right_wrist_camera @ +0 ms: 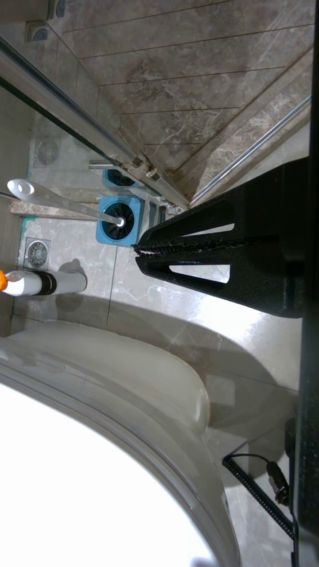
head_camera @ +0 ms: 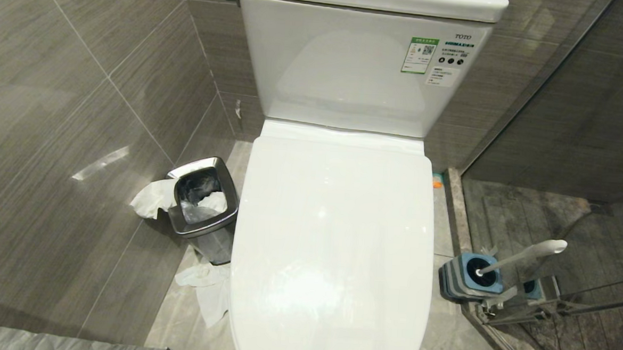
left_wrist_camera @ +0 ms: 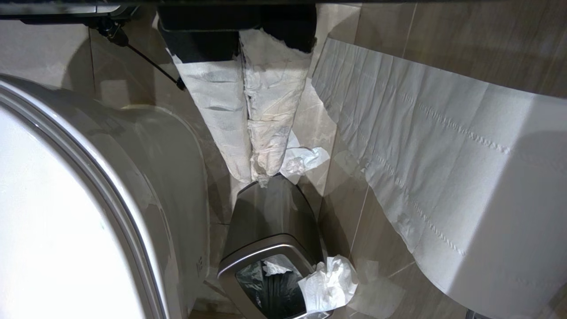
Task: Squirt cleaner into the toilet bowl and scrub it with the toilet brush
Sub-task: Use the left hand to lift the toilet lid slightly
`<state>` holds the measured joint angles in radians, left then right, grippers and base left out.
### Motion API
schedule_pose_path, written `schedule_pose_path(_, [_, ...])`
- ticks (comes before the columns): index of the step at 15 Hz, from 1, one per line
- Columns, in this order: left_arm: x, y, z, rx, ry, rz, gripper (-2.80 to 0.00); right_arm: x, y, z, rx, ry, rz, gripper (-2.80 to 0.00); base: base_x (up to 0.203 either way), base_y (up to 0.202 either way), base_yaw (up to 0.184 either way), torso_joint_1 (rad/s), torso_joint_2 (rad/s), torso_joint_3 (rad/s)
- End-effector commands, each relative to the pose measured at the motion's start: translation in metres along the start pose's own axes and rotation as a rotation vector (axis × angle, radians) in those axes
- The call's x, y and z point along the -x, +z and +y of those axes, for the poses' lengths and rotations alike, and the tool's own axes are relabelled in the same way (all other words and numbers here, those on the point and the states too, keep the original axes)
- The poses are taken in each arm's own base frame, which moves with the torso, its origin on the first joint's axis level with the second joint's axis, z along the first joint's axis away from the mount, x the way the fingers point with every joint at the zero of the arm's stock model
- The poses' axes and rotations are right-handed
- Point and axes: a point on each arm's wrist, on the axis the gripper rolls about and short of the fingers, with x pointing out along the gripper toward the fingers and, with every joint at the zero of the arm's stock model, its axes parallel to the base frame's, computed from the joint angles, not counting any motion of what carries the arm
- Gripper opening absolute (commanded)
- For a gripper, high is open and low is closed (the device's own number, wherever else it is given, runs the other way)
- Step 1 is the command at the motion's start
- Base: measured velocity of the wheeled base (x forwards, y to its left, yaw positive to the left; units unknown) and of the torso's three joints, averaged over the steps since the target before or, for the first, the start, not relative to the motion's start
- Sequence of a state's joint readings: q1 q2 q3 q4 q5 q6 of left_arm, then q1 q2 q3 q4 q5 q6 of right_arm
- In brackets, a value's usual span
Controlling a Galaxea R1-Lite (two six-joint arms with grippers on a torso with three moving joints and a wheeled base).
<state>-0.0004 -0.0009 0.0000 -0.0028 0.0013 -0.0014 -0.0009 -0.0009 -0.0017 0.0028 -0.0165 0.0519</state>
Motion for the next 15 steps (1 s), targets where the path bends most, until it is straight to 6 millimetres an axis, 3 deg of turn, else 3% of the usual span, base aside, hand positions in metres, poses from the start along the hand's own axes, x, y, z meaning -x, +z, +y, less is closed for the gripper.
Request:
schedule_pose_path(1, [-0.0002, -0.0004, 0.0, 0.002, 0.001, 0.002, -2.8, -0.0001, -0.0001, 0.0, 0.0, 0.001, 0.001, -2.8, 0.0, 0.0, 0.0, 0.0, 0.0, 0.0])
schedule_pose_path(10, [-0.0002, -0.0007, 0.0, -0.017, 0.002, 0.006, -2.8, -0.0001, -0.0001, 0.0, 0.0, -0.001, 0.001, -2.8, 0.0, 0.0, 0.0, 0.0, 0.0, 0.0])
schedule_pose_path(15, [-0.0001, -0.0012, -0.0014, -0.213, -0.063, 0.004, -2.8, -0.0001, -0.0001, 0.0, 0.0, -0.001, 0.001, -2.8, 0.0, 0.0, 0.0, 0.0, 0.0, 0.0])
